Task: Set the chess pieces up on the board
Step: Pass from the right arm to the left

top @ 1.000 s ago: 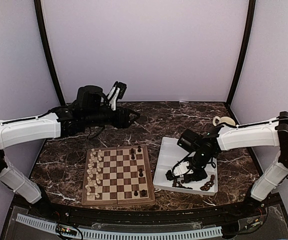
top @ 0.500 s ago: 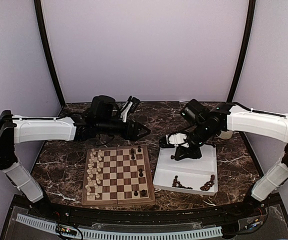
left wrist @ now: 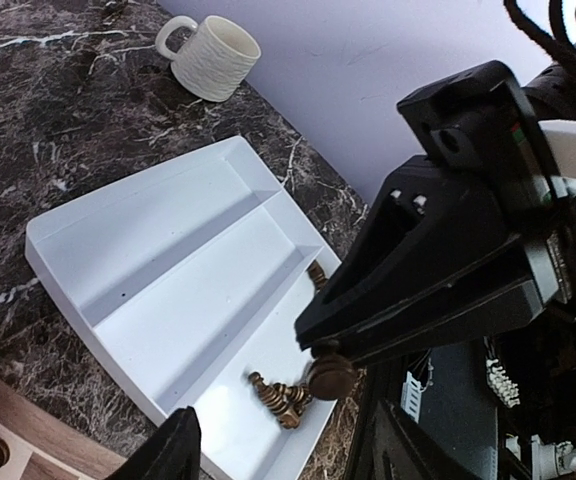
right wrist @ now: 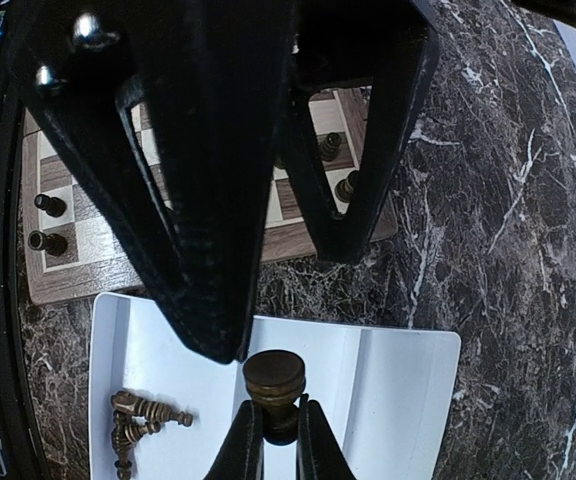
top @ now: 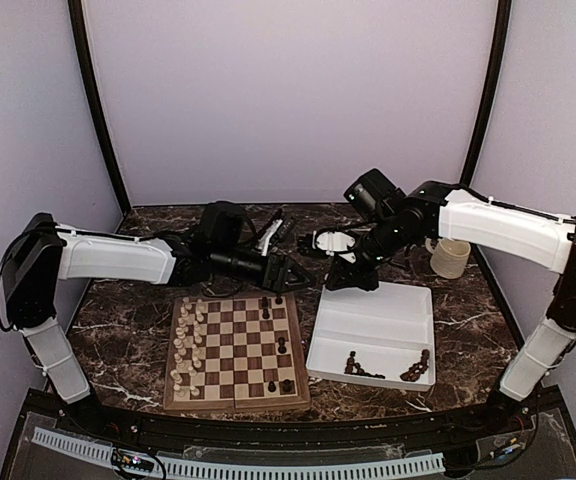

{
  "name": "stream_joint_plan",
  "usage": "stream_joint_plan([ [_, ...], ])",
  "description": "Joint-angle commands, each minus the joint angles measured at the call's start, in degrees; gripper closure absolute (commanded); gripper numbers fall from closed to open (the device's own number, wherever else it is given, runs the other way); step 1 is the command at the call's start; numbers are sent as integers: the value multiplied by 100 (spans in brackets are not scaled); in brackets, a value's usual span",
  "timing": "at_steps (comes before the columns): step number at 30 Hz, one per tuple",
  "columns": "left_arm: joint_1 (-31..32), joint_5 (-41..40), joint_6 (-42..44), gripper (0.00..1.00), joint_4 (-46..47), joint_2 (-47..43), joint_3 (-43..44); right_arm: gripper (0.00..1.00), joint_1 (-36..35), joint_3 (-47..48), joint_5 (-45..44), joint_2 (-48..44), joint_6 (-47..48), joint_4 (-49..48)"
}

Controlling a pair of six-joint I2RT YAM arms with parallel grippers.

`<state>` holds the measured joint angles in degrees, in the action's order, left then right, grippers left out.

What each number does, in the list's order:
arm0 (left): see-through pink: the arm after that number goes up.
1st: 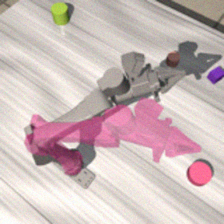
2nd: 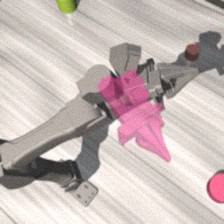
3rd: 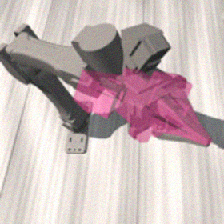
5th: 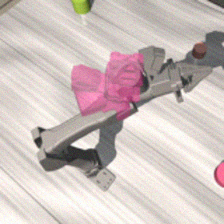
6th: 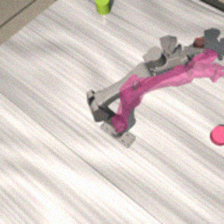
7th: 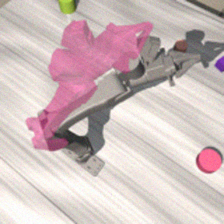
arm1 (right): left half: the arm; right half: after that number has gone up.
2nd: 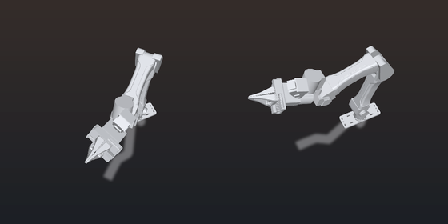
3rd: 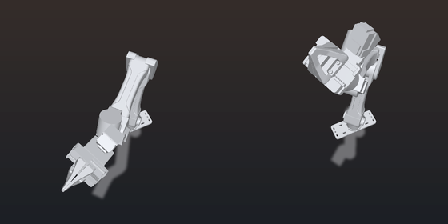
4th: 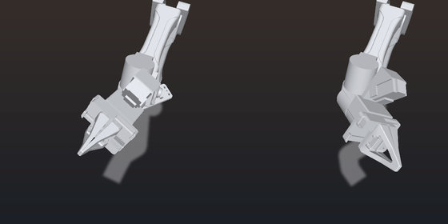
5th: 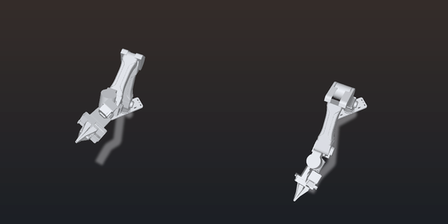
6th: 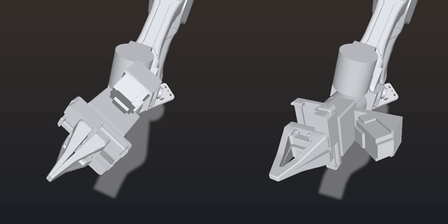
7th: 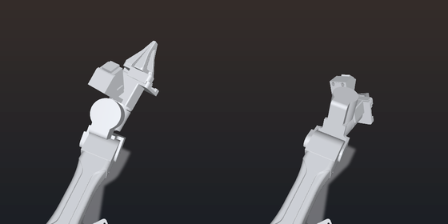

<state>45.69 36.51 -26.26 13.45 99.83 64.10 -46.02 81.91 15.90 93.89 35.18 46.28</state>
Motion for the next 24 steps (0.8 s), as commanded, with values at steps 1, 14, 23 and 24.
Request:
stream_joint_plan([
  [1,45,428,-379,39,464,51,227,96,-18,193,74,27,-100,-19],
  [14,71,669,-448,53,319,404,621,95,-65,233,97,51,-167,-67],
  [23,71,892,-550,72,308,570,744,95,-72,220,72,51,-202,-92],
  [24,71,930,-565,75,308,594,762,95,-66,220,61,51,-208,-100],
])
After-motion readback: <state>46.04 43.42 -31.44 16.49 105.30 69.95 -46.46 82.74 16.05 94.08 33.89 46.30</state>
